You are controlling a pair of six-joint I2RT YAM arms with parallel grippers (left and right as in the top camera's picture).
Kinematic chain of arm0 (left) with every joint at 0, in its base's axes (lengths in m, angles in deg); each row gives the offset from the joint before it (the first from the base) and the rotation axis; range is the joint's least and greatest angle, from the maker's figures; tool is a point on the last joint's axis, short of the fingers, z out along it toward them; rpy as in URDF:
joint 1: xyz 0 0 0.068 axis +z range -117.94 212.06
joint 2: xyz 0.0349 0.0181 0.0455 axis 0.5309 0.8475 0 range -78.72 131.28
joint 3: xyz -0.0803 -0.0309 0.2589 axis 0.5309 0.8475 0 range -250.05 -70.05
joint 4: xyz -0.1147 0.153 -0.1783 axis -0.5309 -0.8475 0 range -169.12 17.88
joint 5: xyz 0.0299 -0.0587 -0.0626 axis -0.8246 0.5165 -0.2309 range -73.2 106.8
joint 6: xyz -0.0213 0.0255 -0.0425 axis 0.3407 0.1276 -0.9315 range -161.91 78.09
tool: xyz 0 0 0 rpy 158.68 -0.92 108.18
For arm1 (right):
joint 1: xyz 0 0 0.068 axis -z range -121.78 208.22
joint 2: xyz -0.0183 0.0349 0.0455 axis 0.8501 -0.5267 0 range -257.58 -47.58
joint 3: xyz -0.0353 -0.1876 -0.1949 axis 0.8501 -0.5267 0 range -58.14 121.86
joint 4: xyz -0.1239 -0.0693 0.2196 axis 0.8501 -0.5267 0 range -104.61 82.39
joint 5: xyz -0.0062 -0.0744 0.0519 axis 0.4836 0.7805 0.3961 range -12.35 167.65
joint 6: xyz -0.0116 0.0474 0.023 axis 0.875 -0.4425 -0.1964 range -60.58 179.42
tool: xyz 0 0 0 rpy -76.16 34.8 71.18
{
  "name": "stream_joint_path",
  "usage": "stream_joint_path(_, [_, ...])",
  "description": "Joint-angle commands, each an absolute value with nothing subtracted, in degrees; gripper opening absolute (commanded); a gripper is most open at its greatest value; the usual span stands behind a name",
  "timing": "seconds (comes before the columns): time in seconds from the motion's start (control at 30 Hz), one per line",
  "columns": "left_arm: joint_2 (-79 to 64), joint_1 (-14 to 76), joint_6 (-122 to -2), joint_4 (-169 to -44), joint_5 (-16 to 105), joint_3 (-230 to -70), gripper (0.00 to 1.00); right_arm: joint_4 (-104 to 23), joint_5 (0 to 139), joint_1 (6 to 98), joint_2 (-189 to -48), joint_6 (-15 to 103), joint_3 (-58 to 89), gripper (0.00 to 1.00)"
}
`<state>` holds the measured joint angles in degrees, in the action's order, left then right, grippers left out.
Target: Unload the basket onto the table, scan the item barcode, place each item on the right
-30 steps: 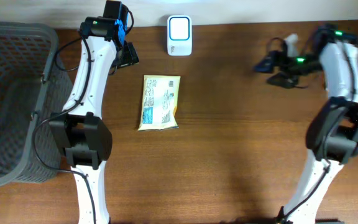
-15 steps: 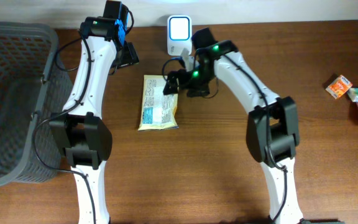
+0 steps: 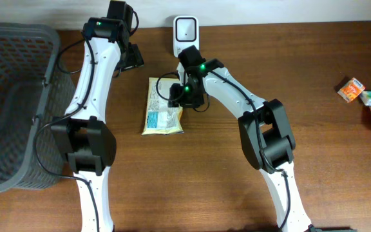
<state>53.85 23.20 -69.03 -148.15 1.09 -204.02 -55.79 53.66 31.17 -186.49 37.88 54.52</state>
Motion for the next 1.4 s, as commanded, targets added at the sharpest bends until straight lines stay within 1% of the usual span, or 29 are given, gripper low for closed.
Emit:
stream_joint_path(0.0, [52.41, 23.14, -69.68, -148.19, 0.48, -203.89, 0.99, -57.26, 61.51, 31.11, -187.72, 37.9, 52.42, 0.04])
stream_joint_path(0.07, [52.41, 23.14, -69.68, -148.19, 0.48, -203.89, 0.99, -59.9, 61.88, 32.42, -187.26, 37.95, 54.47, 0.04])
stream_joint_path(0.13, [52.41, 23.14, -69.68, -148.19, 0.48, -203.89, 0.99, -65.61, 62.36, 35.0, -185.95, 38.12, 59.0, 0.04])
stream_joint_path(0.23, [52.41, 23.11, -69.68, -148.19, 0.48, -203.89, 0.99, -74.31, 69.31, 38.3, -183.41, 38.12, 65.23, 0.04])
stream_joint_path(0.3, [52.41, 23.14, -69.68, -148.19, 0.48, -203.89, 0.99, -82.59, 79.21, 40.31, -182.38, 38.12, 71.13, 0.04])
stream_joint_path(0.33, [52.41, 23.14, -69.68, -148.19, 0.48, -203.89, 0.99, -88.49, 90.16, 40.79, -182.38, 37.84, 75.3, 0.04])
stream_joint_path(0.4, [52.41, 23.11, -69.68, -148.19, 0.48, -203.89, 0.99, -93.21, 105.7, 40.61, -182.38, 36.22, 77.58, 0.04])
stream_joint_path(0.43, [52.41, 23.14, -69.68, -148.19, 0.48, -203.89, 0.99, -95.81, 115.45, 40.44, -182.38, 32.27, 77.66, 0.04])
stream_joint_path(0.47, [52.41, 23.14, -69.68, -148.19, 0.48, -203.89, 0.99, -96.88, 118.38, 40.46, -182.43, 30.82, 77.66, 0.04])
stream_joint_path(0.57, [52.41, 23.11, -69.68, -148.19, 0.48, -203.89, 0.99, -97.71, 122.38, 40.44, -182.75, 27.72, 77.66, 0.04])
stream_joint_path(0.67, [52.41, 23.14, -69.68, -148.19, 0.48, -203.89, 0.99, -94.68, 124.46, 39.13, -183.06, 27.17, 76.48, 0.04])
stream_joint_path(0.73, [52.41, 23.11, -69.68, -148.19, 0.48, -203.89, 0.99, -92.08, 130.1, 37.09, -183.06, 27.17, 73.27, 0.09])
stream_joint_path(0.83, [52.41, 23.14, -69.68, -148.19, 0.48, -203.89, 0.99, -89.58, 132.79, 32.98, -183.06, 27.19, 68.79, 0.1])
stream_joint_path(0.97, [52.41, 23.14, -69.68, -148.19, 0.48, -203.89, 0.99, -86.76, 131.34, 27.04, -183.06, 27.22, 65.8, 0.09])
stream_joint_path(1.0, [52.41, 23.14, -69.68, -148.19, 0.48, -203.89, 0.99, -86.09, 130.69, 25.64, -183.06, 27.19, 64.7, 0.13])
stream_joint_path(1.03, [52.41, 23.14, -69.68, -148.19, 0.48, -203.89, 0.99, -86.24, 130.42, 25.16, -183.06, 27.17, 64.53, 0.33])
stream_joint_path(1.07, [52.41, 23.14, -69.68, -148.19, 0.48, -203.89, 0.99, -86.35, 125.44, 25.38, -182.75, 27.19, 64.66, 0.44])
stream_joint_path(1.13, [52.41, 23.14, -69.68, -148.19, 0.48, -203.89, 0.99, -86.63, 116.55, 27.8, -182.16, 27.43, 64.7, 0.47])
stream_joint_path(1.17, [52.41, 23.14, -69.68, -148.19, 0.48, -203.89, 0.99, -86.63, 110.27, 29.79, -181.97, 30.52, 64.7, 0.53])
stream_joint_path(1.2, [52.41, 23.11, -69.68, -148.19, 0.48, -203.89, 0.99, -87.11, 102.62, 31.48, -181.97, 36.44, 64.7, 0.58])
stream_joint_path(1.23, [52.41, 23.14, -69.68, -148.19, 0.48, -203.89, 0.99, -88.71, 94.38, 33.31, -181.99, 42.08, 64.7, 0.66])
stream_joint_path(1.27, [52.41, 23.14, -69.68, -148.19, 0.48, -203.89, 0.99, -92.34, 88.07, 35.13, -181.99, 48.7, 64.7, 0.77])
stream_joint_path(1.3, [52.41, 23.14, -69.68, -148.19, 0.48, -203.89, 0.99, -94.52, 88.44, 35.56, -181.99, 50.69, 64.7, 0.82])
stream_joint_path(1.33, [52.41, 23.11, -69.68, -148.19, 0.48, -203.89, 0.99, -98.39, 88.77, 35.72, -181.99, 55.08, 64.7, 0.88])
stream_joint_path(1.37, [52.41, 23.14, -69.68, -148.19, 0.48, -203.89, 0.99, -99.73, 88.72, 35.39, -181.99, 55.83, 64.7, 0.9])
